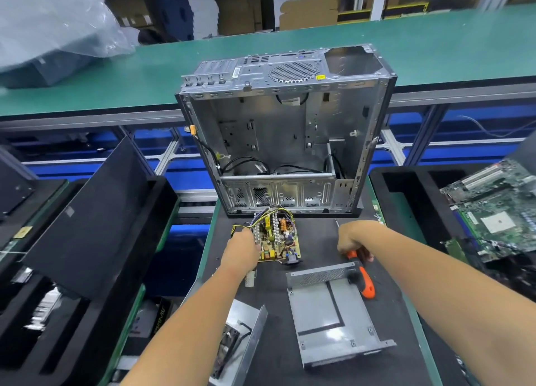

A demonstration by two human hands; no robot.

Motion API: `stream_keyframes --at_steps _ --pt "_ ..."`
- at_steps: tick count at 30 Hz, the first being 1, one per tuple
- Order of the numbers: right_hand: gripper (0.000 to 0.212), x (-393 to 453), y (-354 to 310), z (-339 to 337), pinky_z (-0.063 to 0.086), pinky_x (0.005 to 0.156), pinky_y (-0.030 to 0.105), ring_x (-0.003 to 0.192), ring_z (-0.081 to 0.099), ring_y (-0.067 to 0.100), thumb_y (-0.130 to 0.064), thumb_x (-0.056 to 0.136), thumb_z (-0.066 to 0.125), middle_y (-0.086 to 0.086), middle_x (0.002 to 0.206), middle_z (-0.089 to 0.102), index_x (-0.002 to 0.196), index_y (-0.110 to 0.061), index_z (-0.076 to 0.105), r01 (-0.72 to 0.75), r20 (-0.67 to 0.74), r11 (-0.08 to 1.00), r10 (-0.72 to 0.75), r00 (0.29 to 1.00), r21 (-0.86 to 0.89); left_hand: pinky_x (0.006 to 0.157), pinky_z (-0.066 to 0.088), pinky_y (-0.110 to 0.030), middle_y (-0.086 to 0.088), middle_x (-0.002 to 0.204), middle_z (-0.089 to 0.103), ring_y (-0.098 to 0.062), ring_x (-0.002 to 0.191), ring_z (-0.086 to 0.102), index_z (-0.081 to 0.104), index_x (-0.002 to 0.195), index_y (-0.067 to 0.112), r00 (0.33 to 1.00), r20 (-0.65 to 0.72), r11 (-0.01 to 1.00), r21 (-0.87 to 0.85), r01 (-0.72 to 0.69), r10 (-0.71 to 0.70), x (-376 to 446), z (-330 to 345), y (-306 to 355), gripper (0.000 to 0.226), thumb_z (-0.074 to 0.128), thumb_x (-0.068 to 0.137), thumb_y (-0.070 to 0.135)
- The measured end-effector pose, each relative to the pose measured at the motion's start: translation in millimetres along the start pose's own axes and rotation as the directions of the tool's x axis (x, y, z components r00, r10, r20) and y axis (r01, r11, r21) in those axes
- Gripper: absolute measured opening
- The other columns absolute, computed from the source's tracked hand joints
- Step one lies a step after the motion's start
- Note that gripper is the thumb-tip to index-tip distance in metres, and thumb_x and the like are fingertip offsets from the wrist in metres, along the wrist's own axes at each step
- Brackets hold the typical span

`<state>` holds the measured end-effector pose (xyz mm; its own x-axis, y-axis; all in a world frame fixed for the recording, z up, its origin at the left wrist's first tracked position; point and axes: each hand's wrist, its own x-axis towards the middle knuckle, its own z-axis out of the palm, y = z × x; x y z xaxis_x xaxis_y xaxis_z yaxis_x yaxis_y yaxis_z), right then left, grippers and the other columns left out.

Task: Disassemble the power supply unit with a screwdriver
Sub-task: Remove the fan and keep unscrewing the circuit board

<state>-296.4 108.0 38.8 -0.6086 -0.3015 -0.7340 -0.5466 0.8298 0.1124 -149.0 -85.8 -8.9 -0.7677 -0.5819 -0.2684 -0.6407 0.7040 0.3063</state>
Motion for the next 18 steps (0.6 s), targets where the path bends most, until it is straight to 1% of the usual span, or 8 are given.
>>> stream_keyframes --at_steps 2,4,7,10,11,13,15,18 --pt "0.032 -0.9 -1.2 -0.4 0.040 0.044 0.025 0.036 0.048 0.014 -0.016 0.095 0.049 0.017 0.106 0.071 0.064 -0.008 0.053 0.012 0.011 0.999 -0.011 1.000 -0.047 0.078 0.053 -0.037 -0.015 0.105 0.062 -0.031 0.094 0.063 0.051 0.106 0.005 1.000 0.005 1.000 -0.001 0.002 -0.002 0.1 0.7 -0.7 0.027 0.057 0.094 0.028" --pt "0.034 1.0 -1.5 -0.1 0.039 0.044 0.024 0.041 0.047 0.015 -0.015 0.096 0.048 0.019 0.118 0.068 0.063 -0.007 0.051 0.026 0.007 0.997 -0.026 1.000 -0.068 0.077 0.052 -0.036 -0.015 0.105 0.061 -0.031 0.094 0.063 0.050 0.108 0.005 1.000 0.006 1.000 -0.007 0.001 -0.001 0.3 2.0 -1.9 0.028 0.057 0.094 0.029" --pt "0.034 3.1 -1.7 1.9 0.040 0.046 0.024 0.048 0.046 0.017 -0.015 0.096 0.049 0.019 0.113 0.068 0.063 -0.007 0.050 0.018 -0.011 0.999 -0.018 1.000 -0.032 0.074 0.049 -0.034 -0.013 0.104 0.060 -0.030 0.095 0.062 0.050 0.108 0.006 1.000 0.004 1.000 0.001 -0.003 0.003 -0.3 0.8 -2.0 0.028 0.057 0.095 0.029" --pt "0.028 9.3 -0.2 5.8 0.049 0.064 0.030 0.052 0.051 0.022 -0.012 0.091 0.049 0.014 0.082 0.061 0.064 -0.004 0.052 0.005 -0.087 1.000 -0.003 0.996 0.019 0.071 0.049 -0.034 -0.012 0.098 0.062 -0.028 0.087 0.062 0.053 0.095 0.008 1.000 -0.022 1.000 -0.006 -0.005 0.005 0.5 -0.8 -1.7 0.021 0.060 0.093 0.028" --pt "0.024 7.2 -0.2 6.3 0.050 0.069 0.031 0.057 0.054 0.025 -0.011 0.090 0.048 0.011 0.077 0.057 0.068 -0.003 0.052 0.007 -0.120 0.999 -0.003 0.993 0.034 0.069 0.049 -0.033 -0.012 0.095 0.063 -0.027 0.083 0.061 0.052 0.089 0.009 1.000 -0.031 1.000 -0.007 -0.001 0.001 -0.1 -2.6 -0.4 0.021 0.062 0.092 0.028" --pt "0.009 4.8 0.6 9.5 0.049 0.070 0.032 0.071 0.057 0.028 -0.010 0.087 0.047 0.008 0.079 0.054 0.081 -0.010 0.053 0.036 -0.203 0.999 -0.028 0.979 0.037 0.065 0.049 -0.032 -0.012 0.092 0.064 -0.026 0.079 0.062 0.050 0.081 0.010 0.999 -0.053 1.000 0.017 0.006 -0.005 -3.4 -5.5 3.1 0.023 0.063 0.091 0.027" --pt "0.008 -0.1 2.2 12.4 0.046 0.070 0.033 0.080 0.057 0.029 -0.011 0.087 0.047 0.007 0.088 0.056 0.089 -0.014 0.054 0.059 -0.255 0.997 -0.044 0.966 0.050 0.066 0.050 -0.032 -0.014 0.091 0.065 -0.027 0.080 0.063 0.052 0.080 0.009 0.998 -0.069 1.000 0.022 0.013 -0.012 -9.0 -6.0 6.8 0.022 0.062 0.090 0.025" --pt "0.009 -16.0 7.2 16.2 0.044 0.070 0.031 0.084 0.059 0.030 -0.015 0.088 0.047 0.009 0.097 0.061 0.088 -0.010 0.055 0.105 -0.355 0.980 -0.039 0.934 0.168 0.060 0.045 -0.030 -0.014 0.089 0.065 -0.025 0.073 0.058 0.052 0.084 0.007 0.983 -0.183 0.999 -0.047 0.005 -0.013 -25.1 -11.7 7.6 0.011 0.054 0.090 0.016"
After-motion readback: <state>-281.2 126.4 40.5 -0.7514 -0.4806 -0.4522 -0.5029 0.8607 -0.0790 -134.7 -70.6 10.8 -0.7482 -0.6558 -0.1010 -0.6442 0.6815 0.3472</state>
